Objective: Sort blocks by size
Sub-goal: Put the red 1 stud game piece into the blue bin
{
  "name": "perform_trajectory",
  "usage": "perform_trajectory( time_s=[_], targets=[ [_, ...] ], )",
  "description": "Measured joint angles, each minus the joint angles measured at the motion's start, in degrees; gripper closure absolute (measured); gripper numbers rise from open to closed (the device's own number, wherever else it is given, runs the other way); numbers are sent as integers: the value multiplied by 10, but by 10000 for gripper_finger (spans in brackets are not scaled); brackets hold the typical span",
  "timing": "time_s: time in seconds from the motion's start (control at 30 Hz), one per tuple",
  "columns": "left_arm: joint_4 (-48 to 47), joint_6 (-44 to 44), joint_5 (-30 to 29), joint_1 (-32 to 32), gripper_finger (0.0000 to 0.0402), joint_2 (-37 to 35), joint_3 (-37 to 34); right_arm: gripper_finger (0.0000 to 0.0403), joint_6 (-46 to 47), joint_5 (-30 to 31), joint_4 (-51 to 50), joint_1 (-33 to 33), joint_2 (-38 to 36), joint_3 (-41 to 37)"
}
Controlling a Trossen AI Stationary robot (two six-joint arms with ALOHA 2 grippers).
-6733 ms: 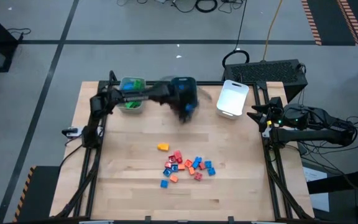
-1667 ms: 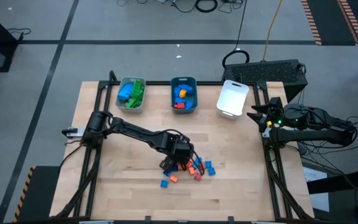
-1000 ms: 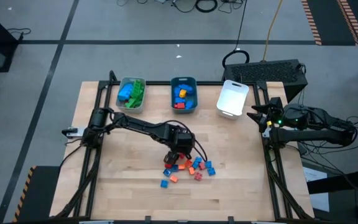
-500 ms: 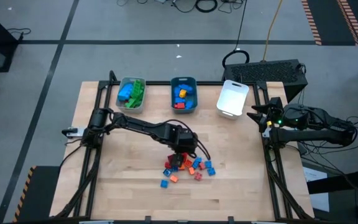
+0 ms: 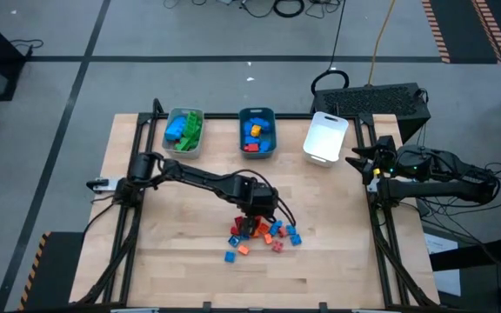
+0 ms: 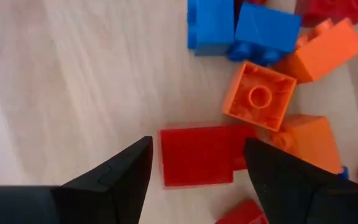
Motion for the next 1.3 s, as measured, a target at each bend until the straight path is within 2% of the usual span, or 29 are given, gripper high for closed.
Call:
perform_trajectory(
  time_s=[0.2, 0.3, 0.4, 0.57, 0.73, 0.8, 0.87, 0.97, 1.03, 1.17, 1.3],
  targets=[
    [13, -2, 9, 0, 148, 14, 3, 165, 1, 0, 0, 0, 0, 0],
    [-1, -4, -7, 1, 157, 22, -2, 165, 1, 0, 0, 0, 0, 0],
    [-3, -4, -12, 4, 184, 18, -1, 165, 1, 0, 0, 0, 0, 0],
    [-2, 0, -13, 4, 256, 20, -1, 165, -1, 0, 0, 0, 0, 0],
    [-49, -62, -89, 5, 319, 2, 29, 165, -1, 0, 0, 0, 0, 0],
    [-73, -93, -124, 6, 333, -9, 53, 165, -1, 0, 0, 0, 0, 0],
    [-100, -76, -156, 6, 340, -24, 77, 165, -4, 0, 0, 0, 0, 0],
    [-134, -7, -168, 5, 339, -41, 96, 165, -5, 0, 0, 0, 0, 0],
    [-170, 32, -137, 9, 328, -46, 97, 165, -5, 0, 0, 0, 0, 0],
    [-231, 73, -117, 14, 283, -42, 95, 165, -5, 0, 0, 0, 0, 0],
    [-234, 122, -118, 13, 232, -39, 95, 165, -12, 0, 0, 0, 0, 0]
  ],
)
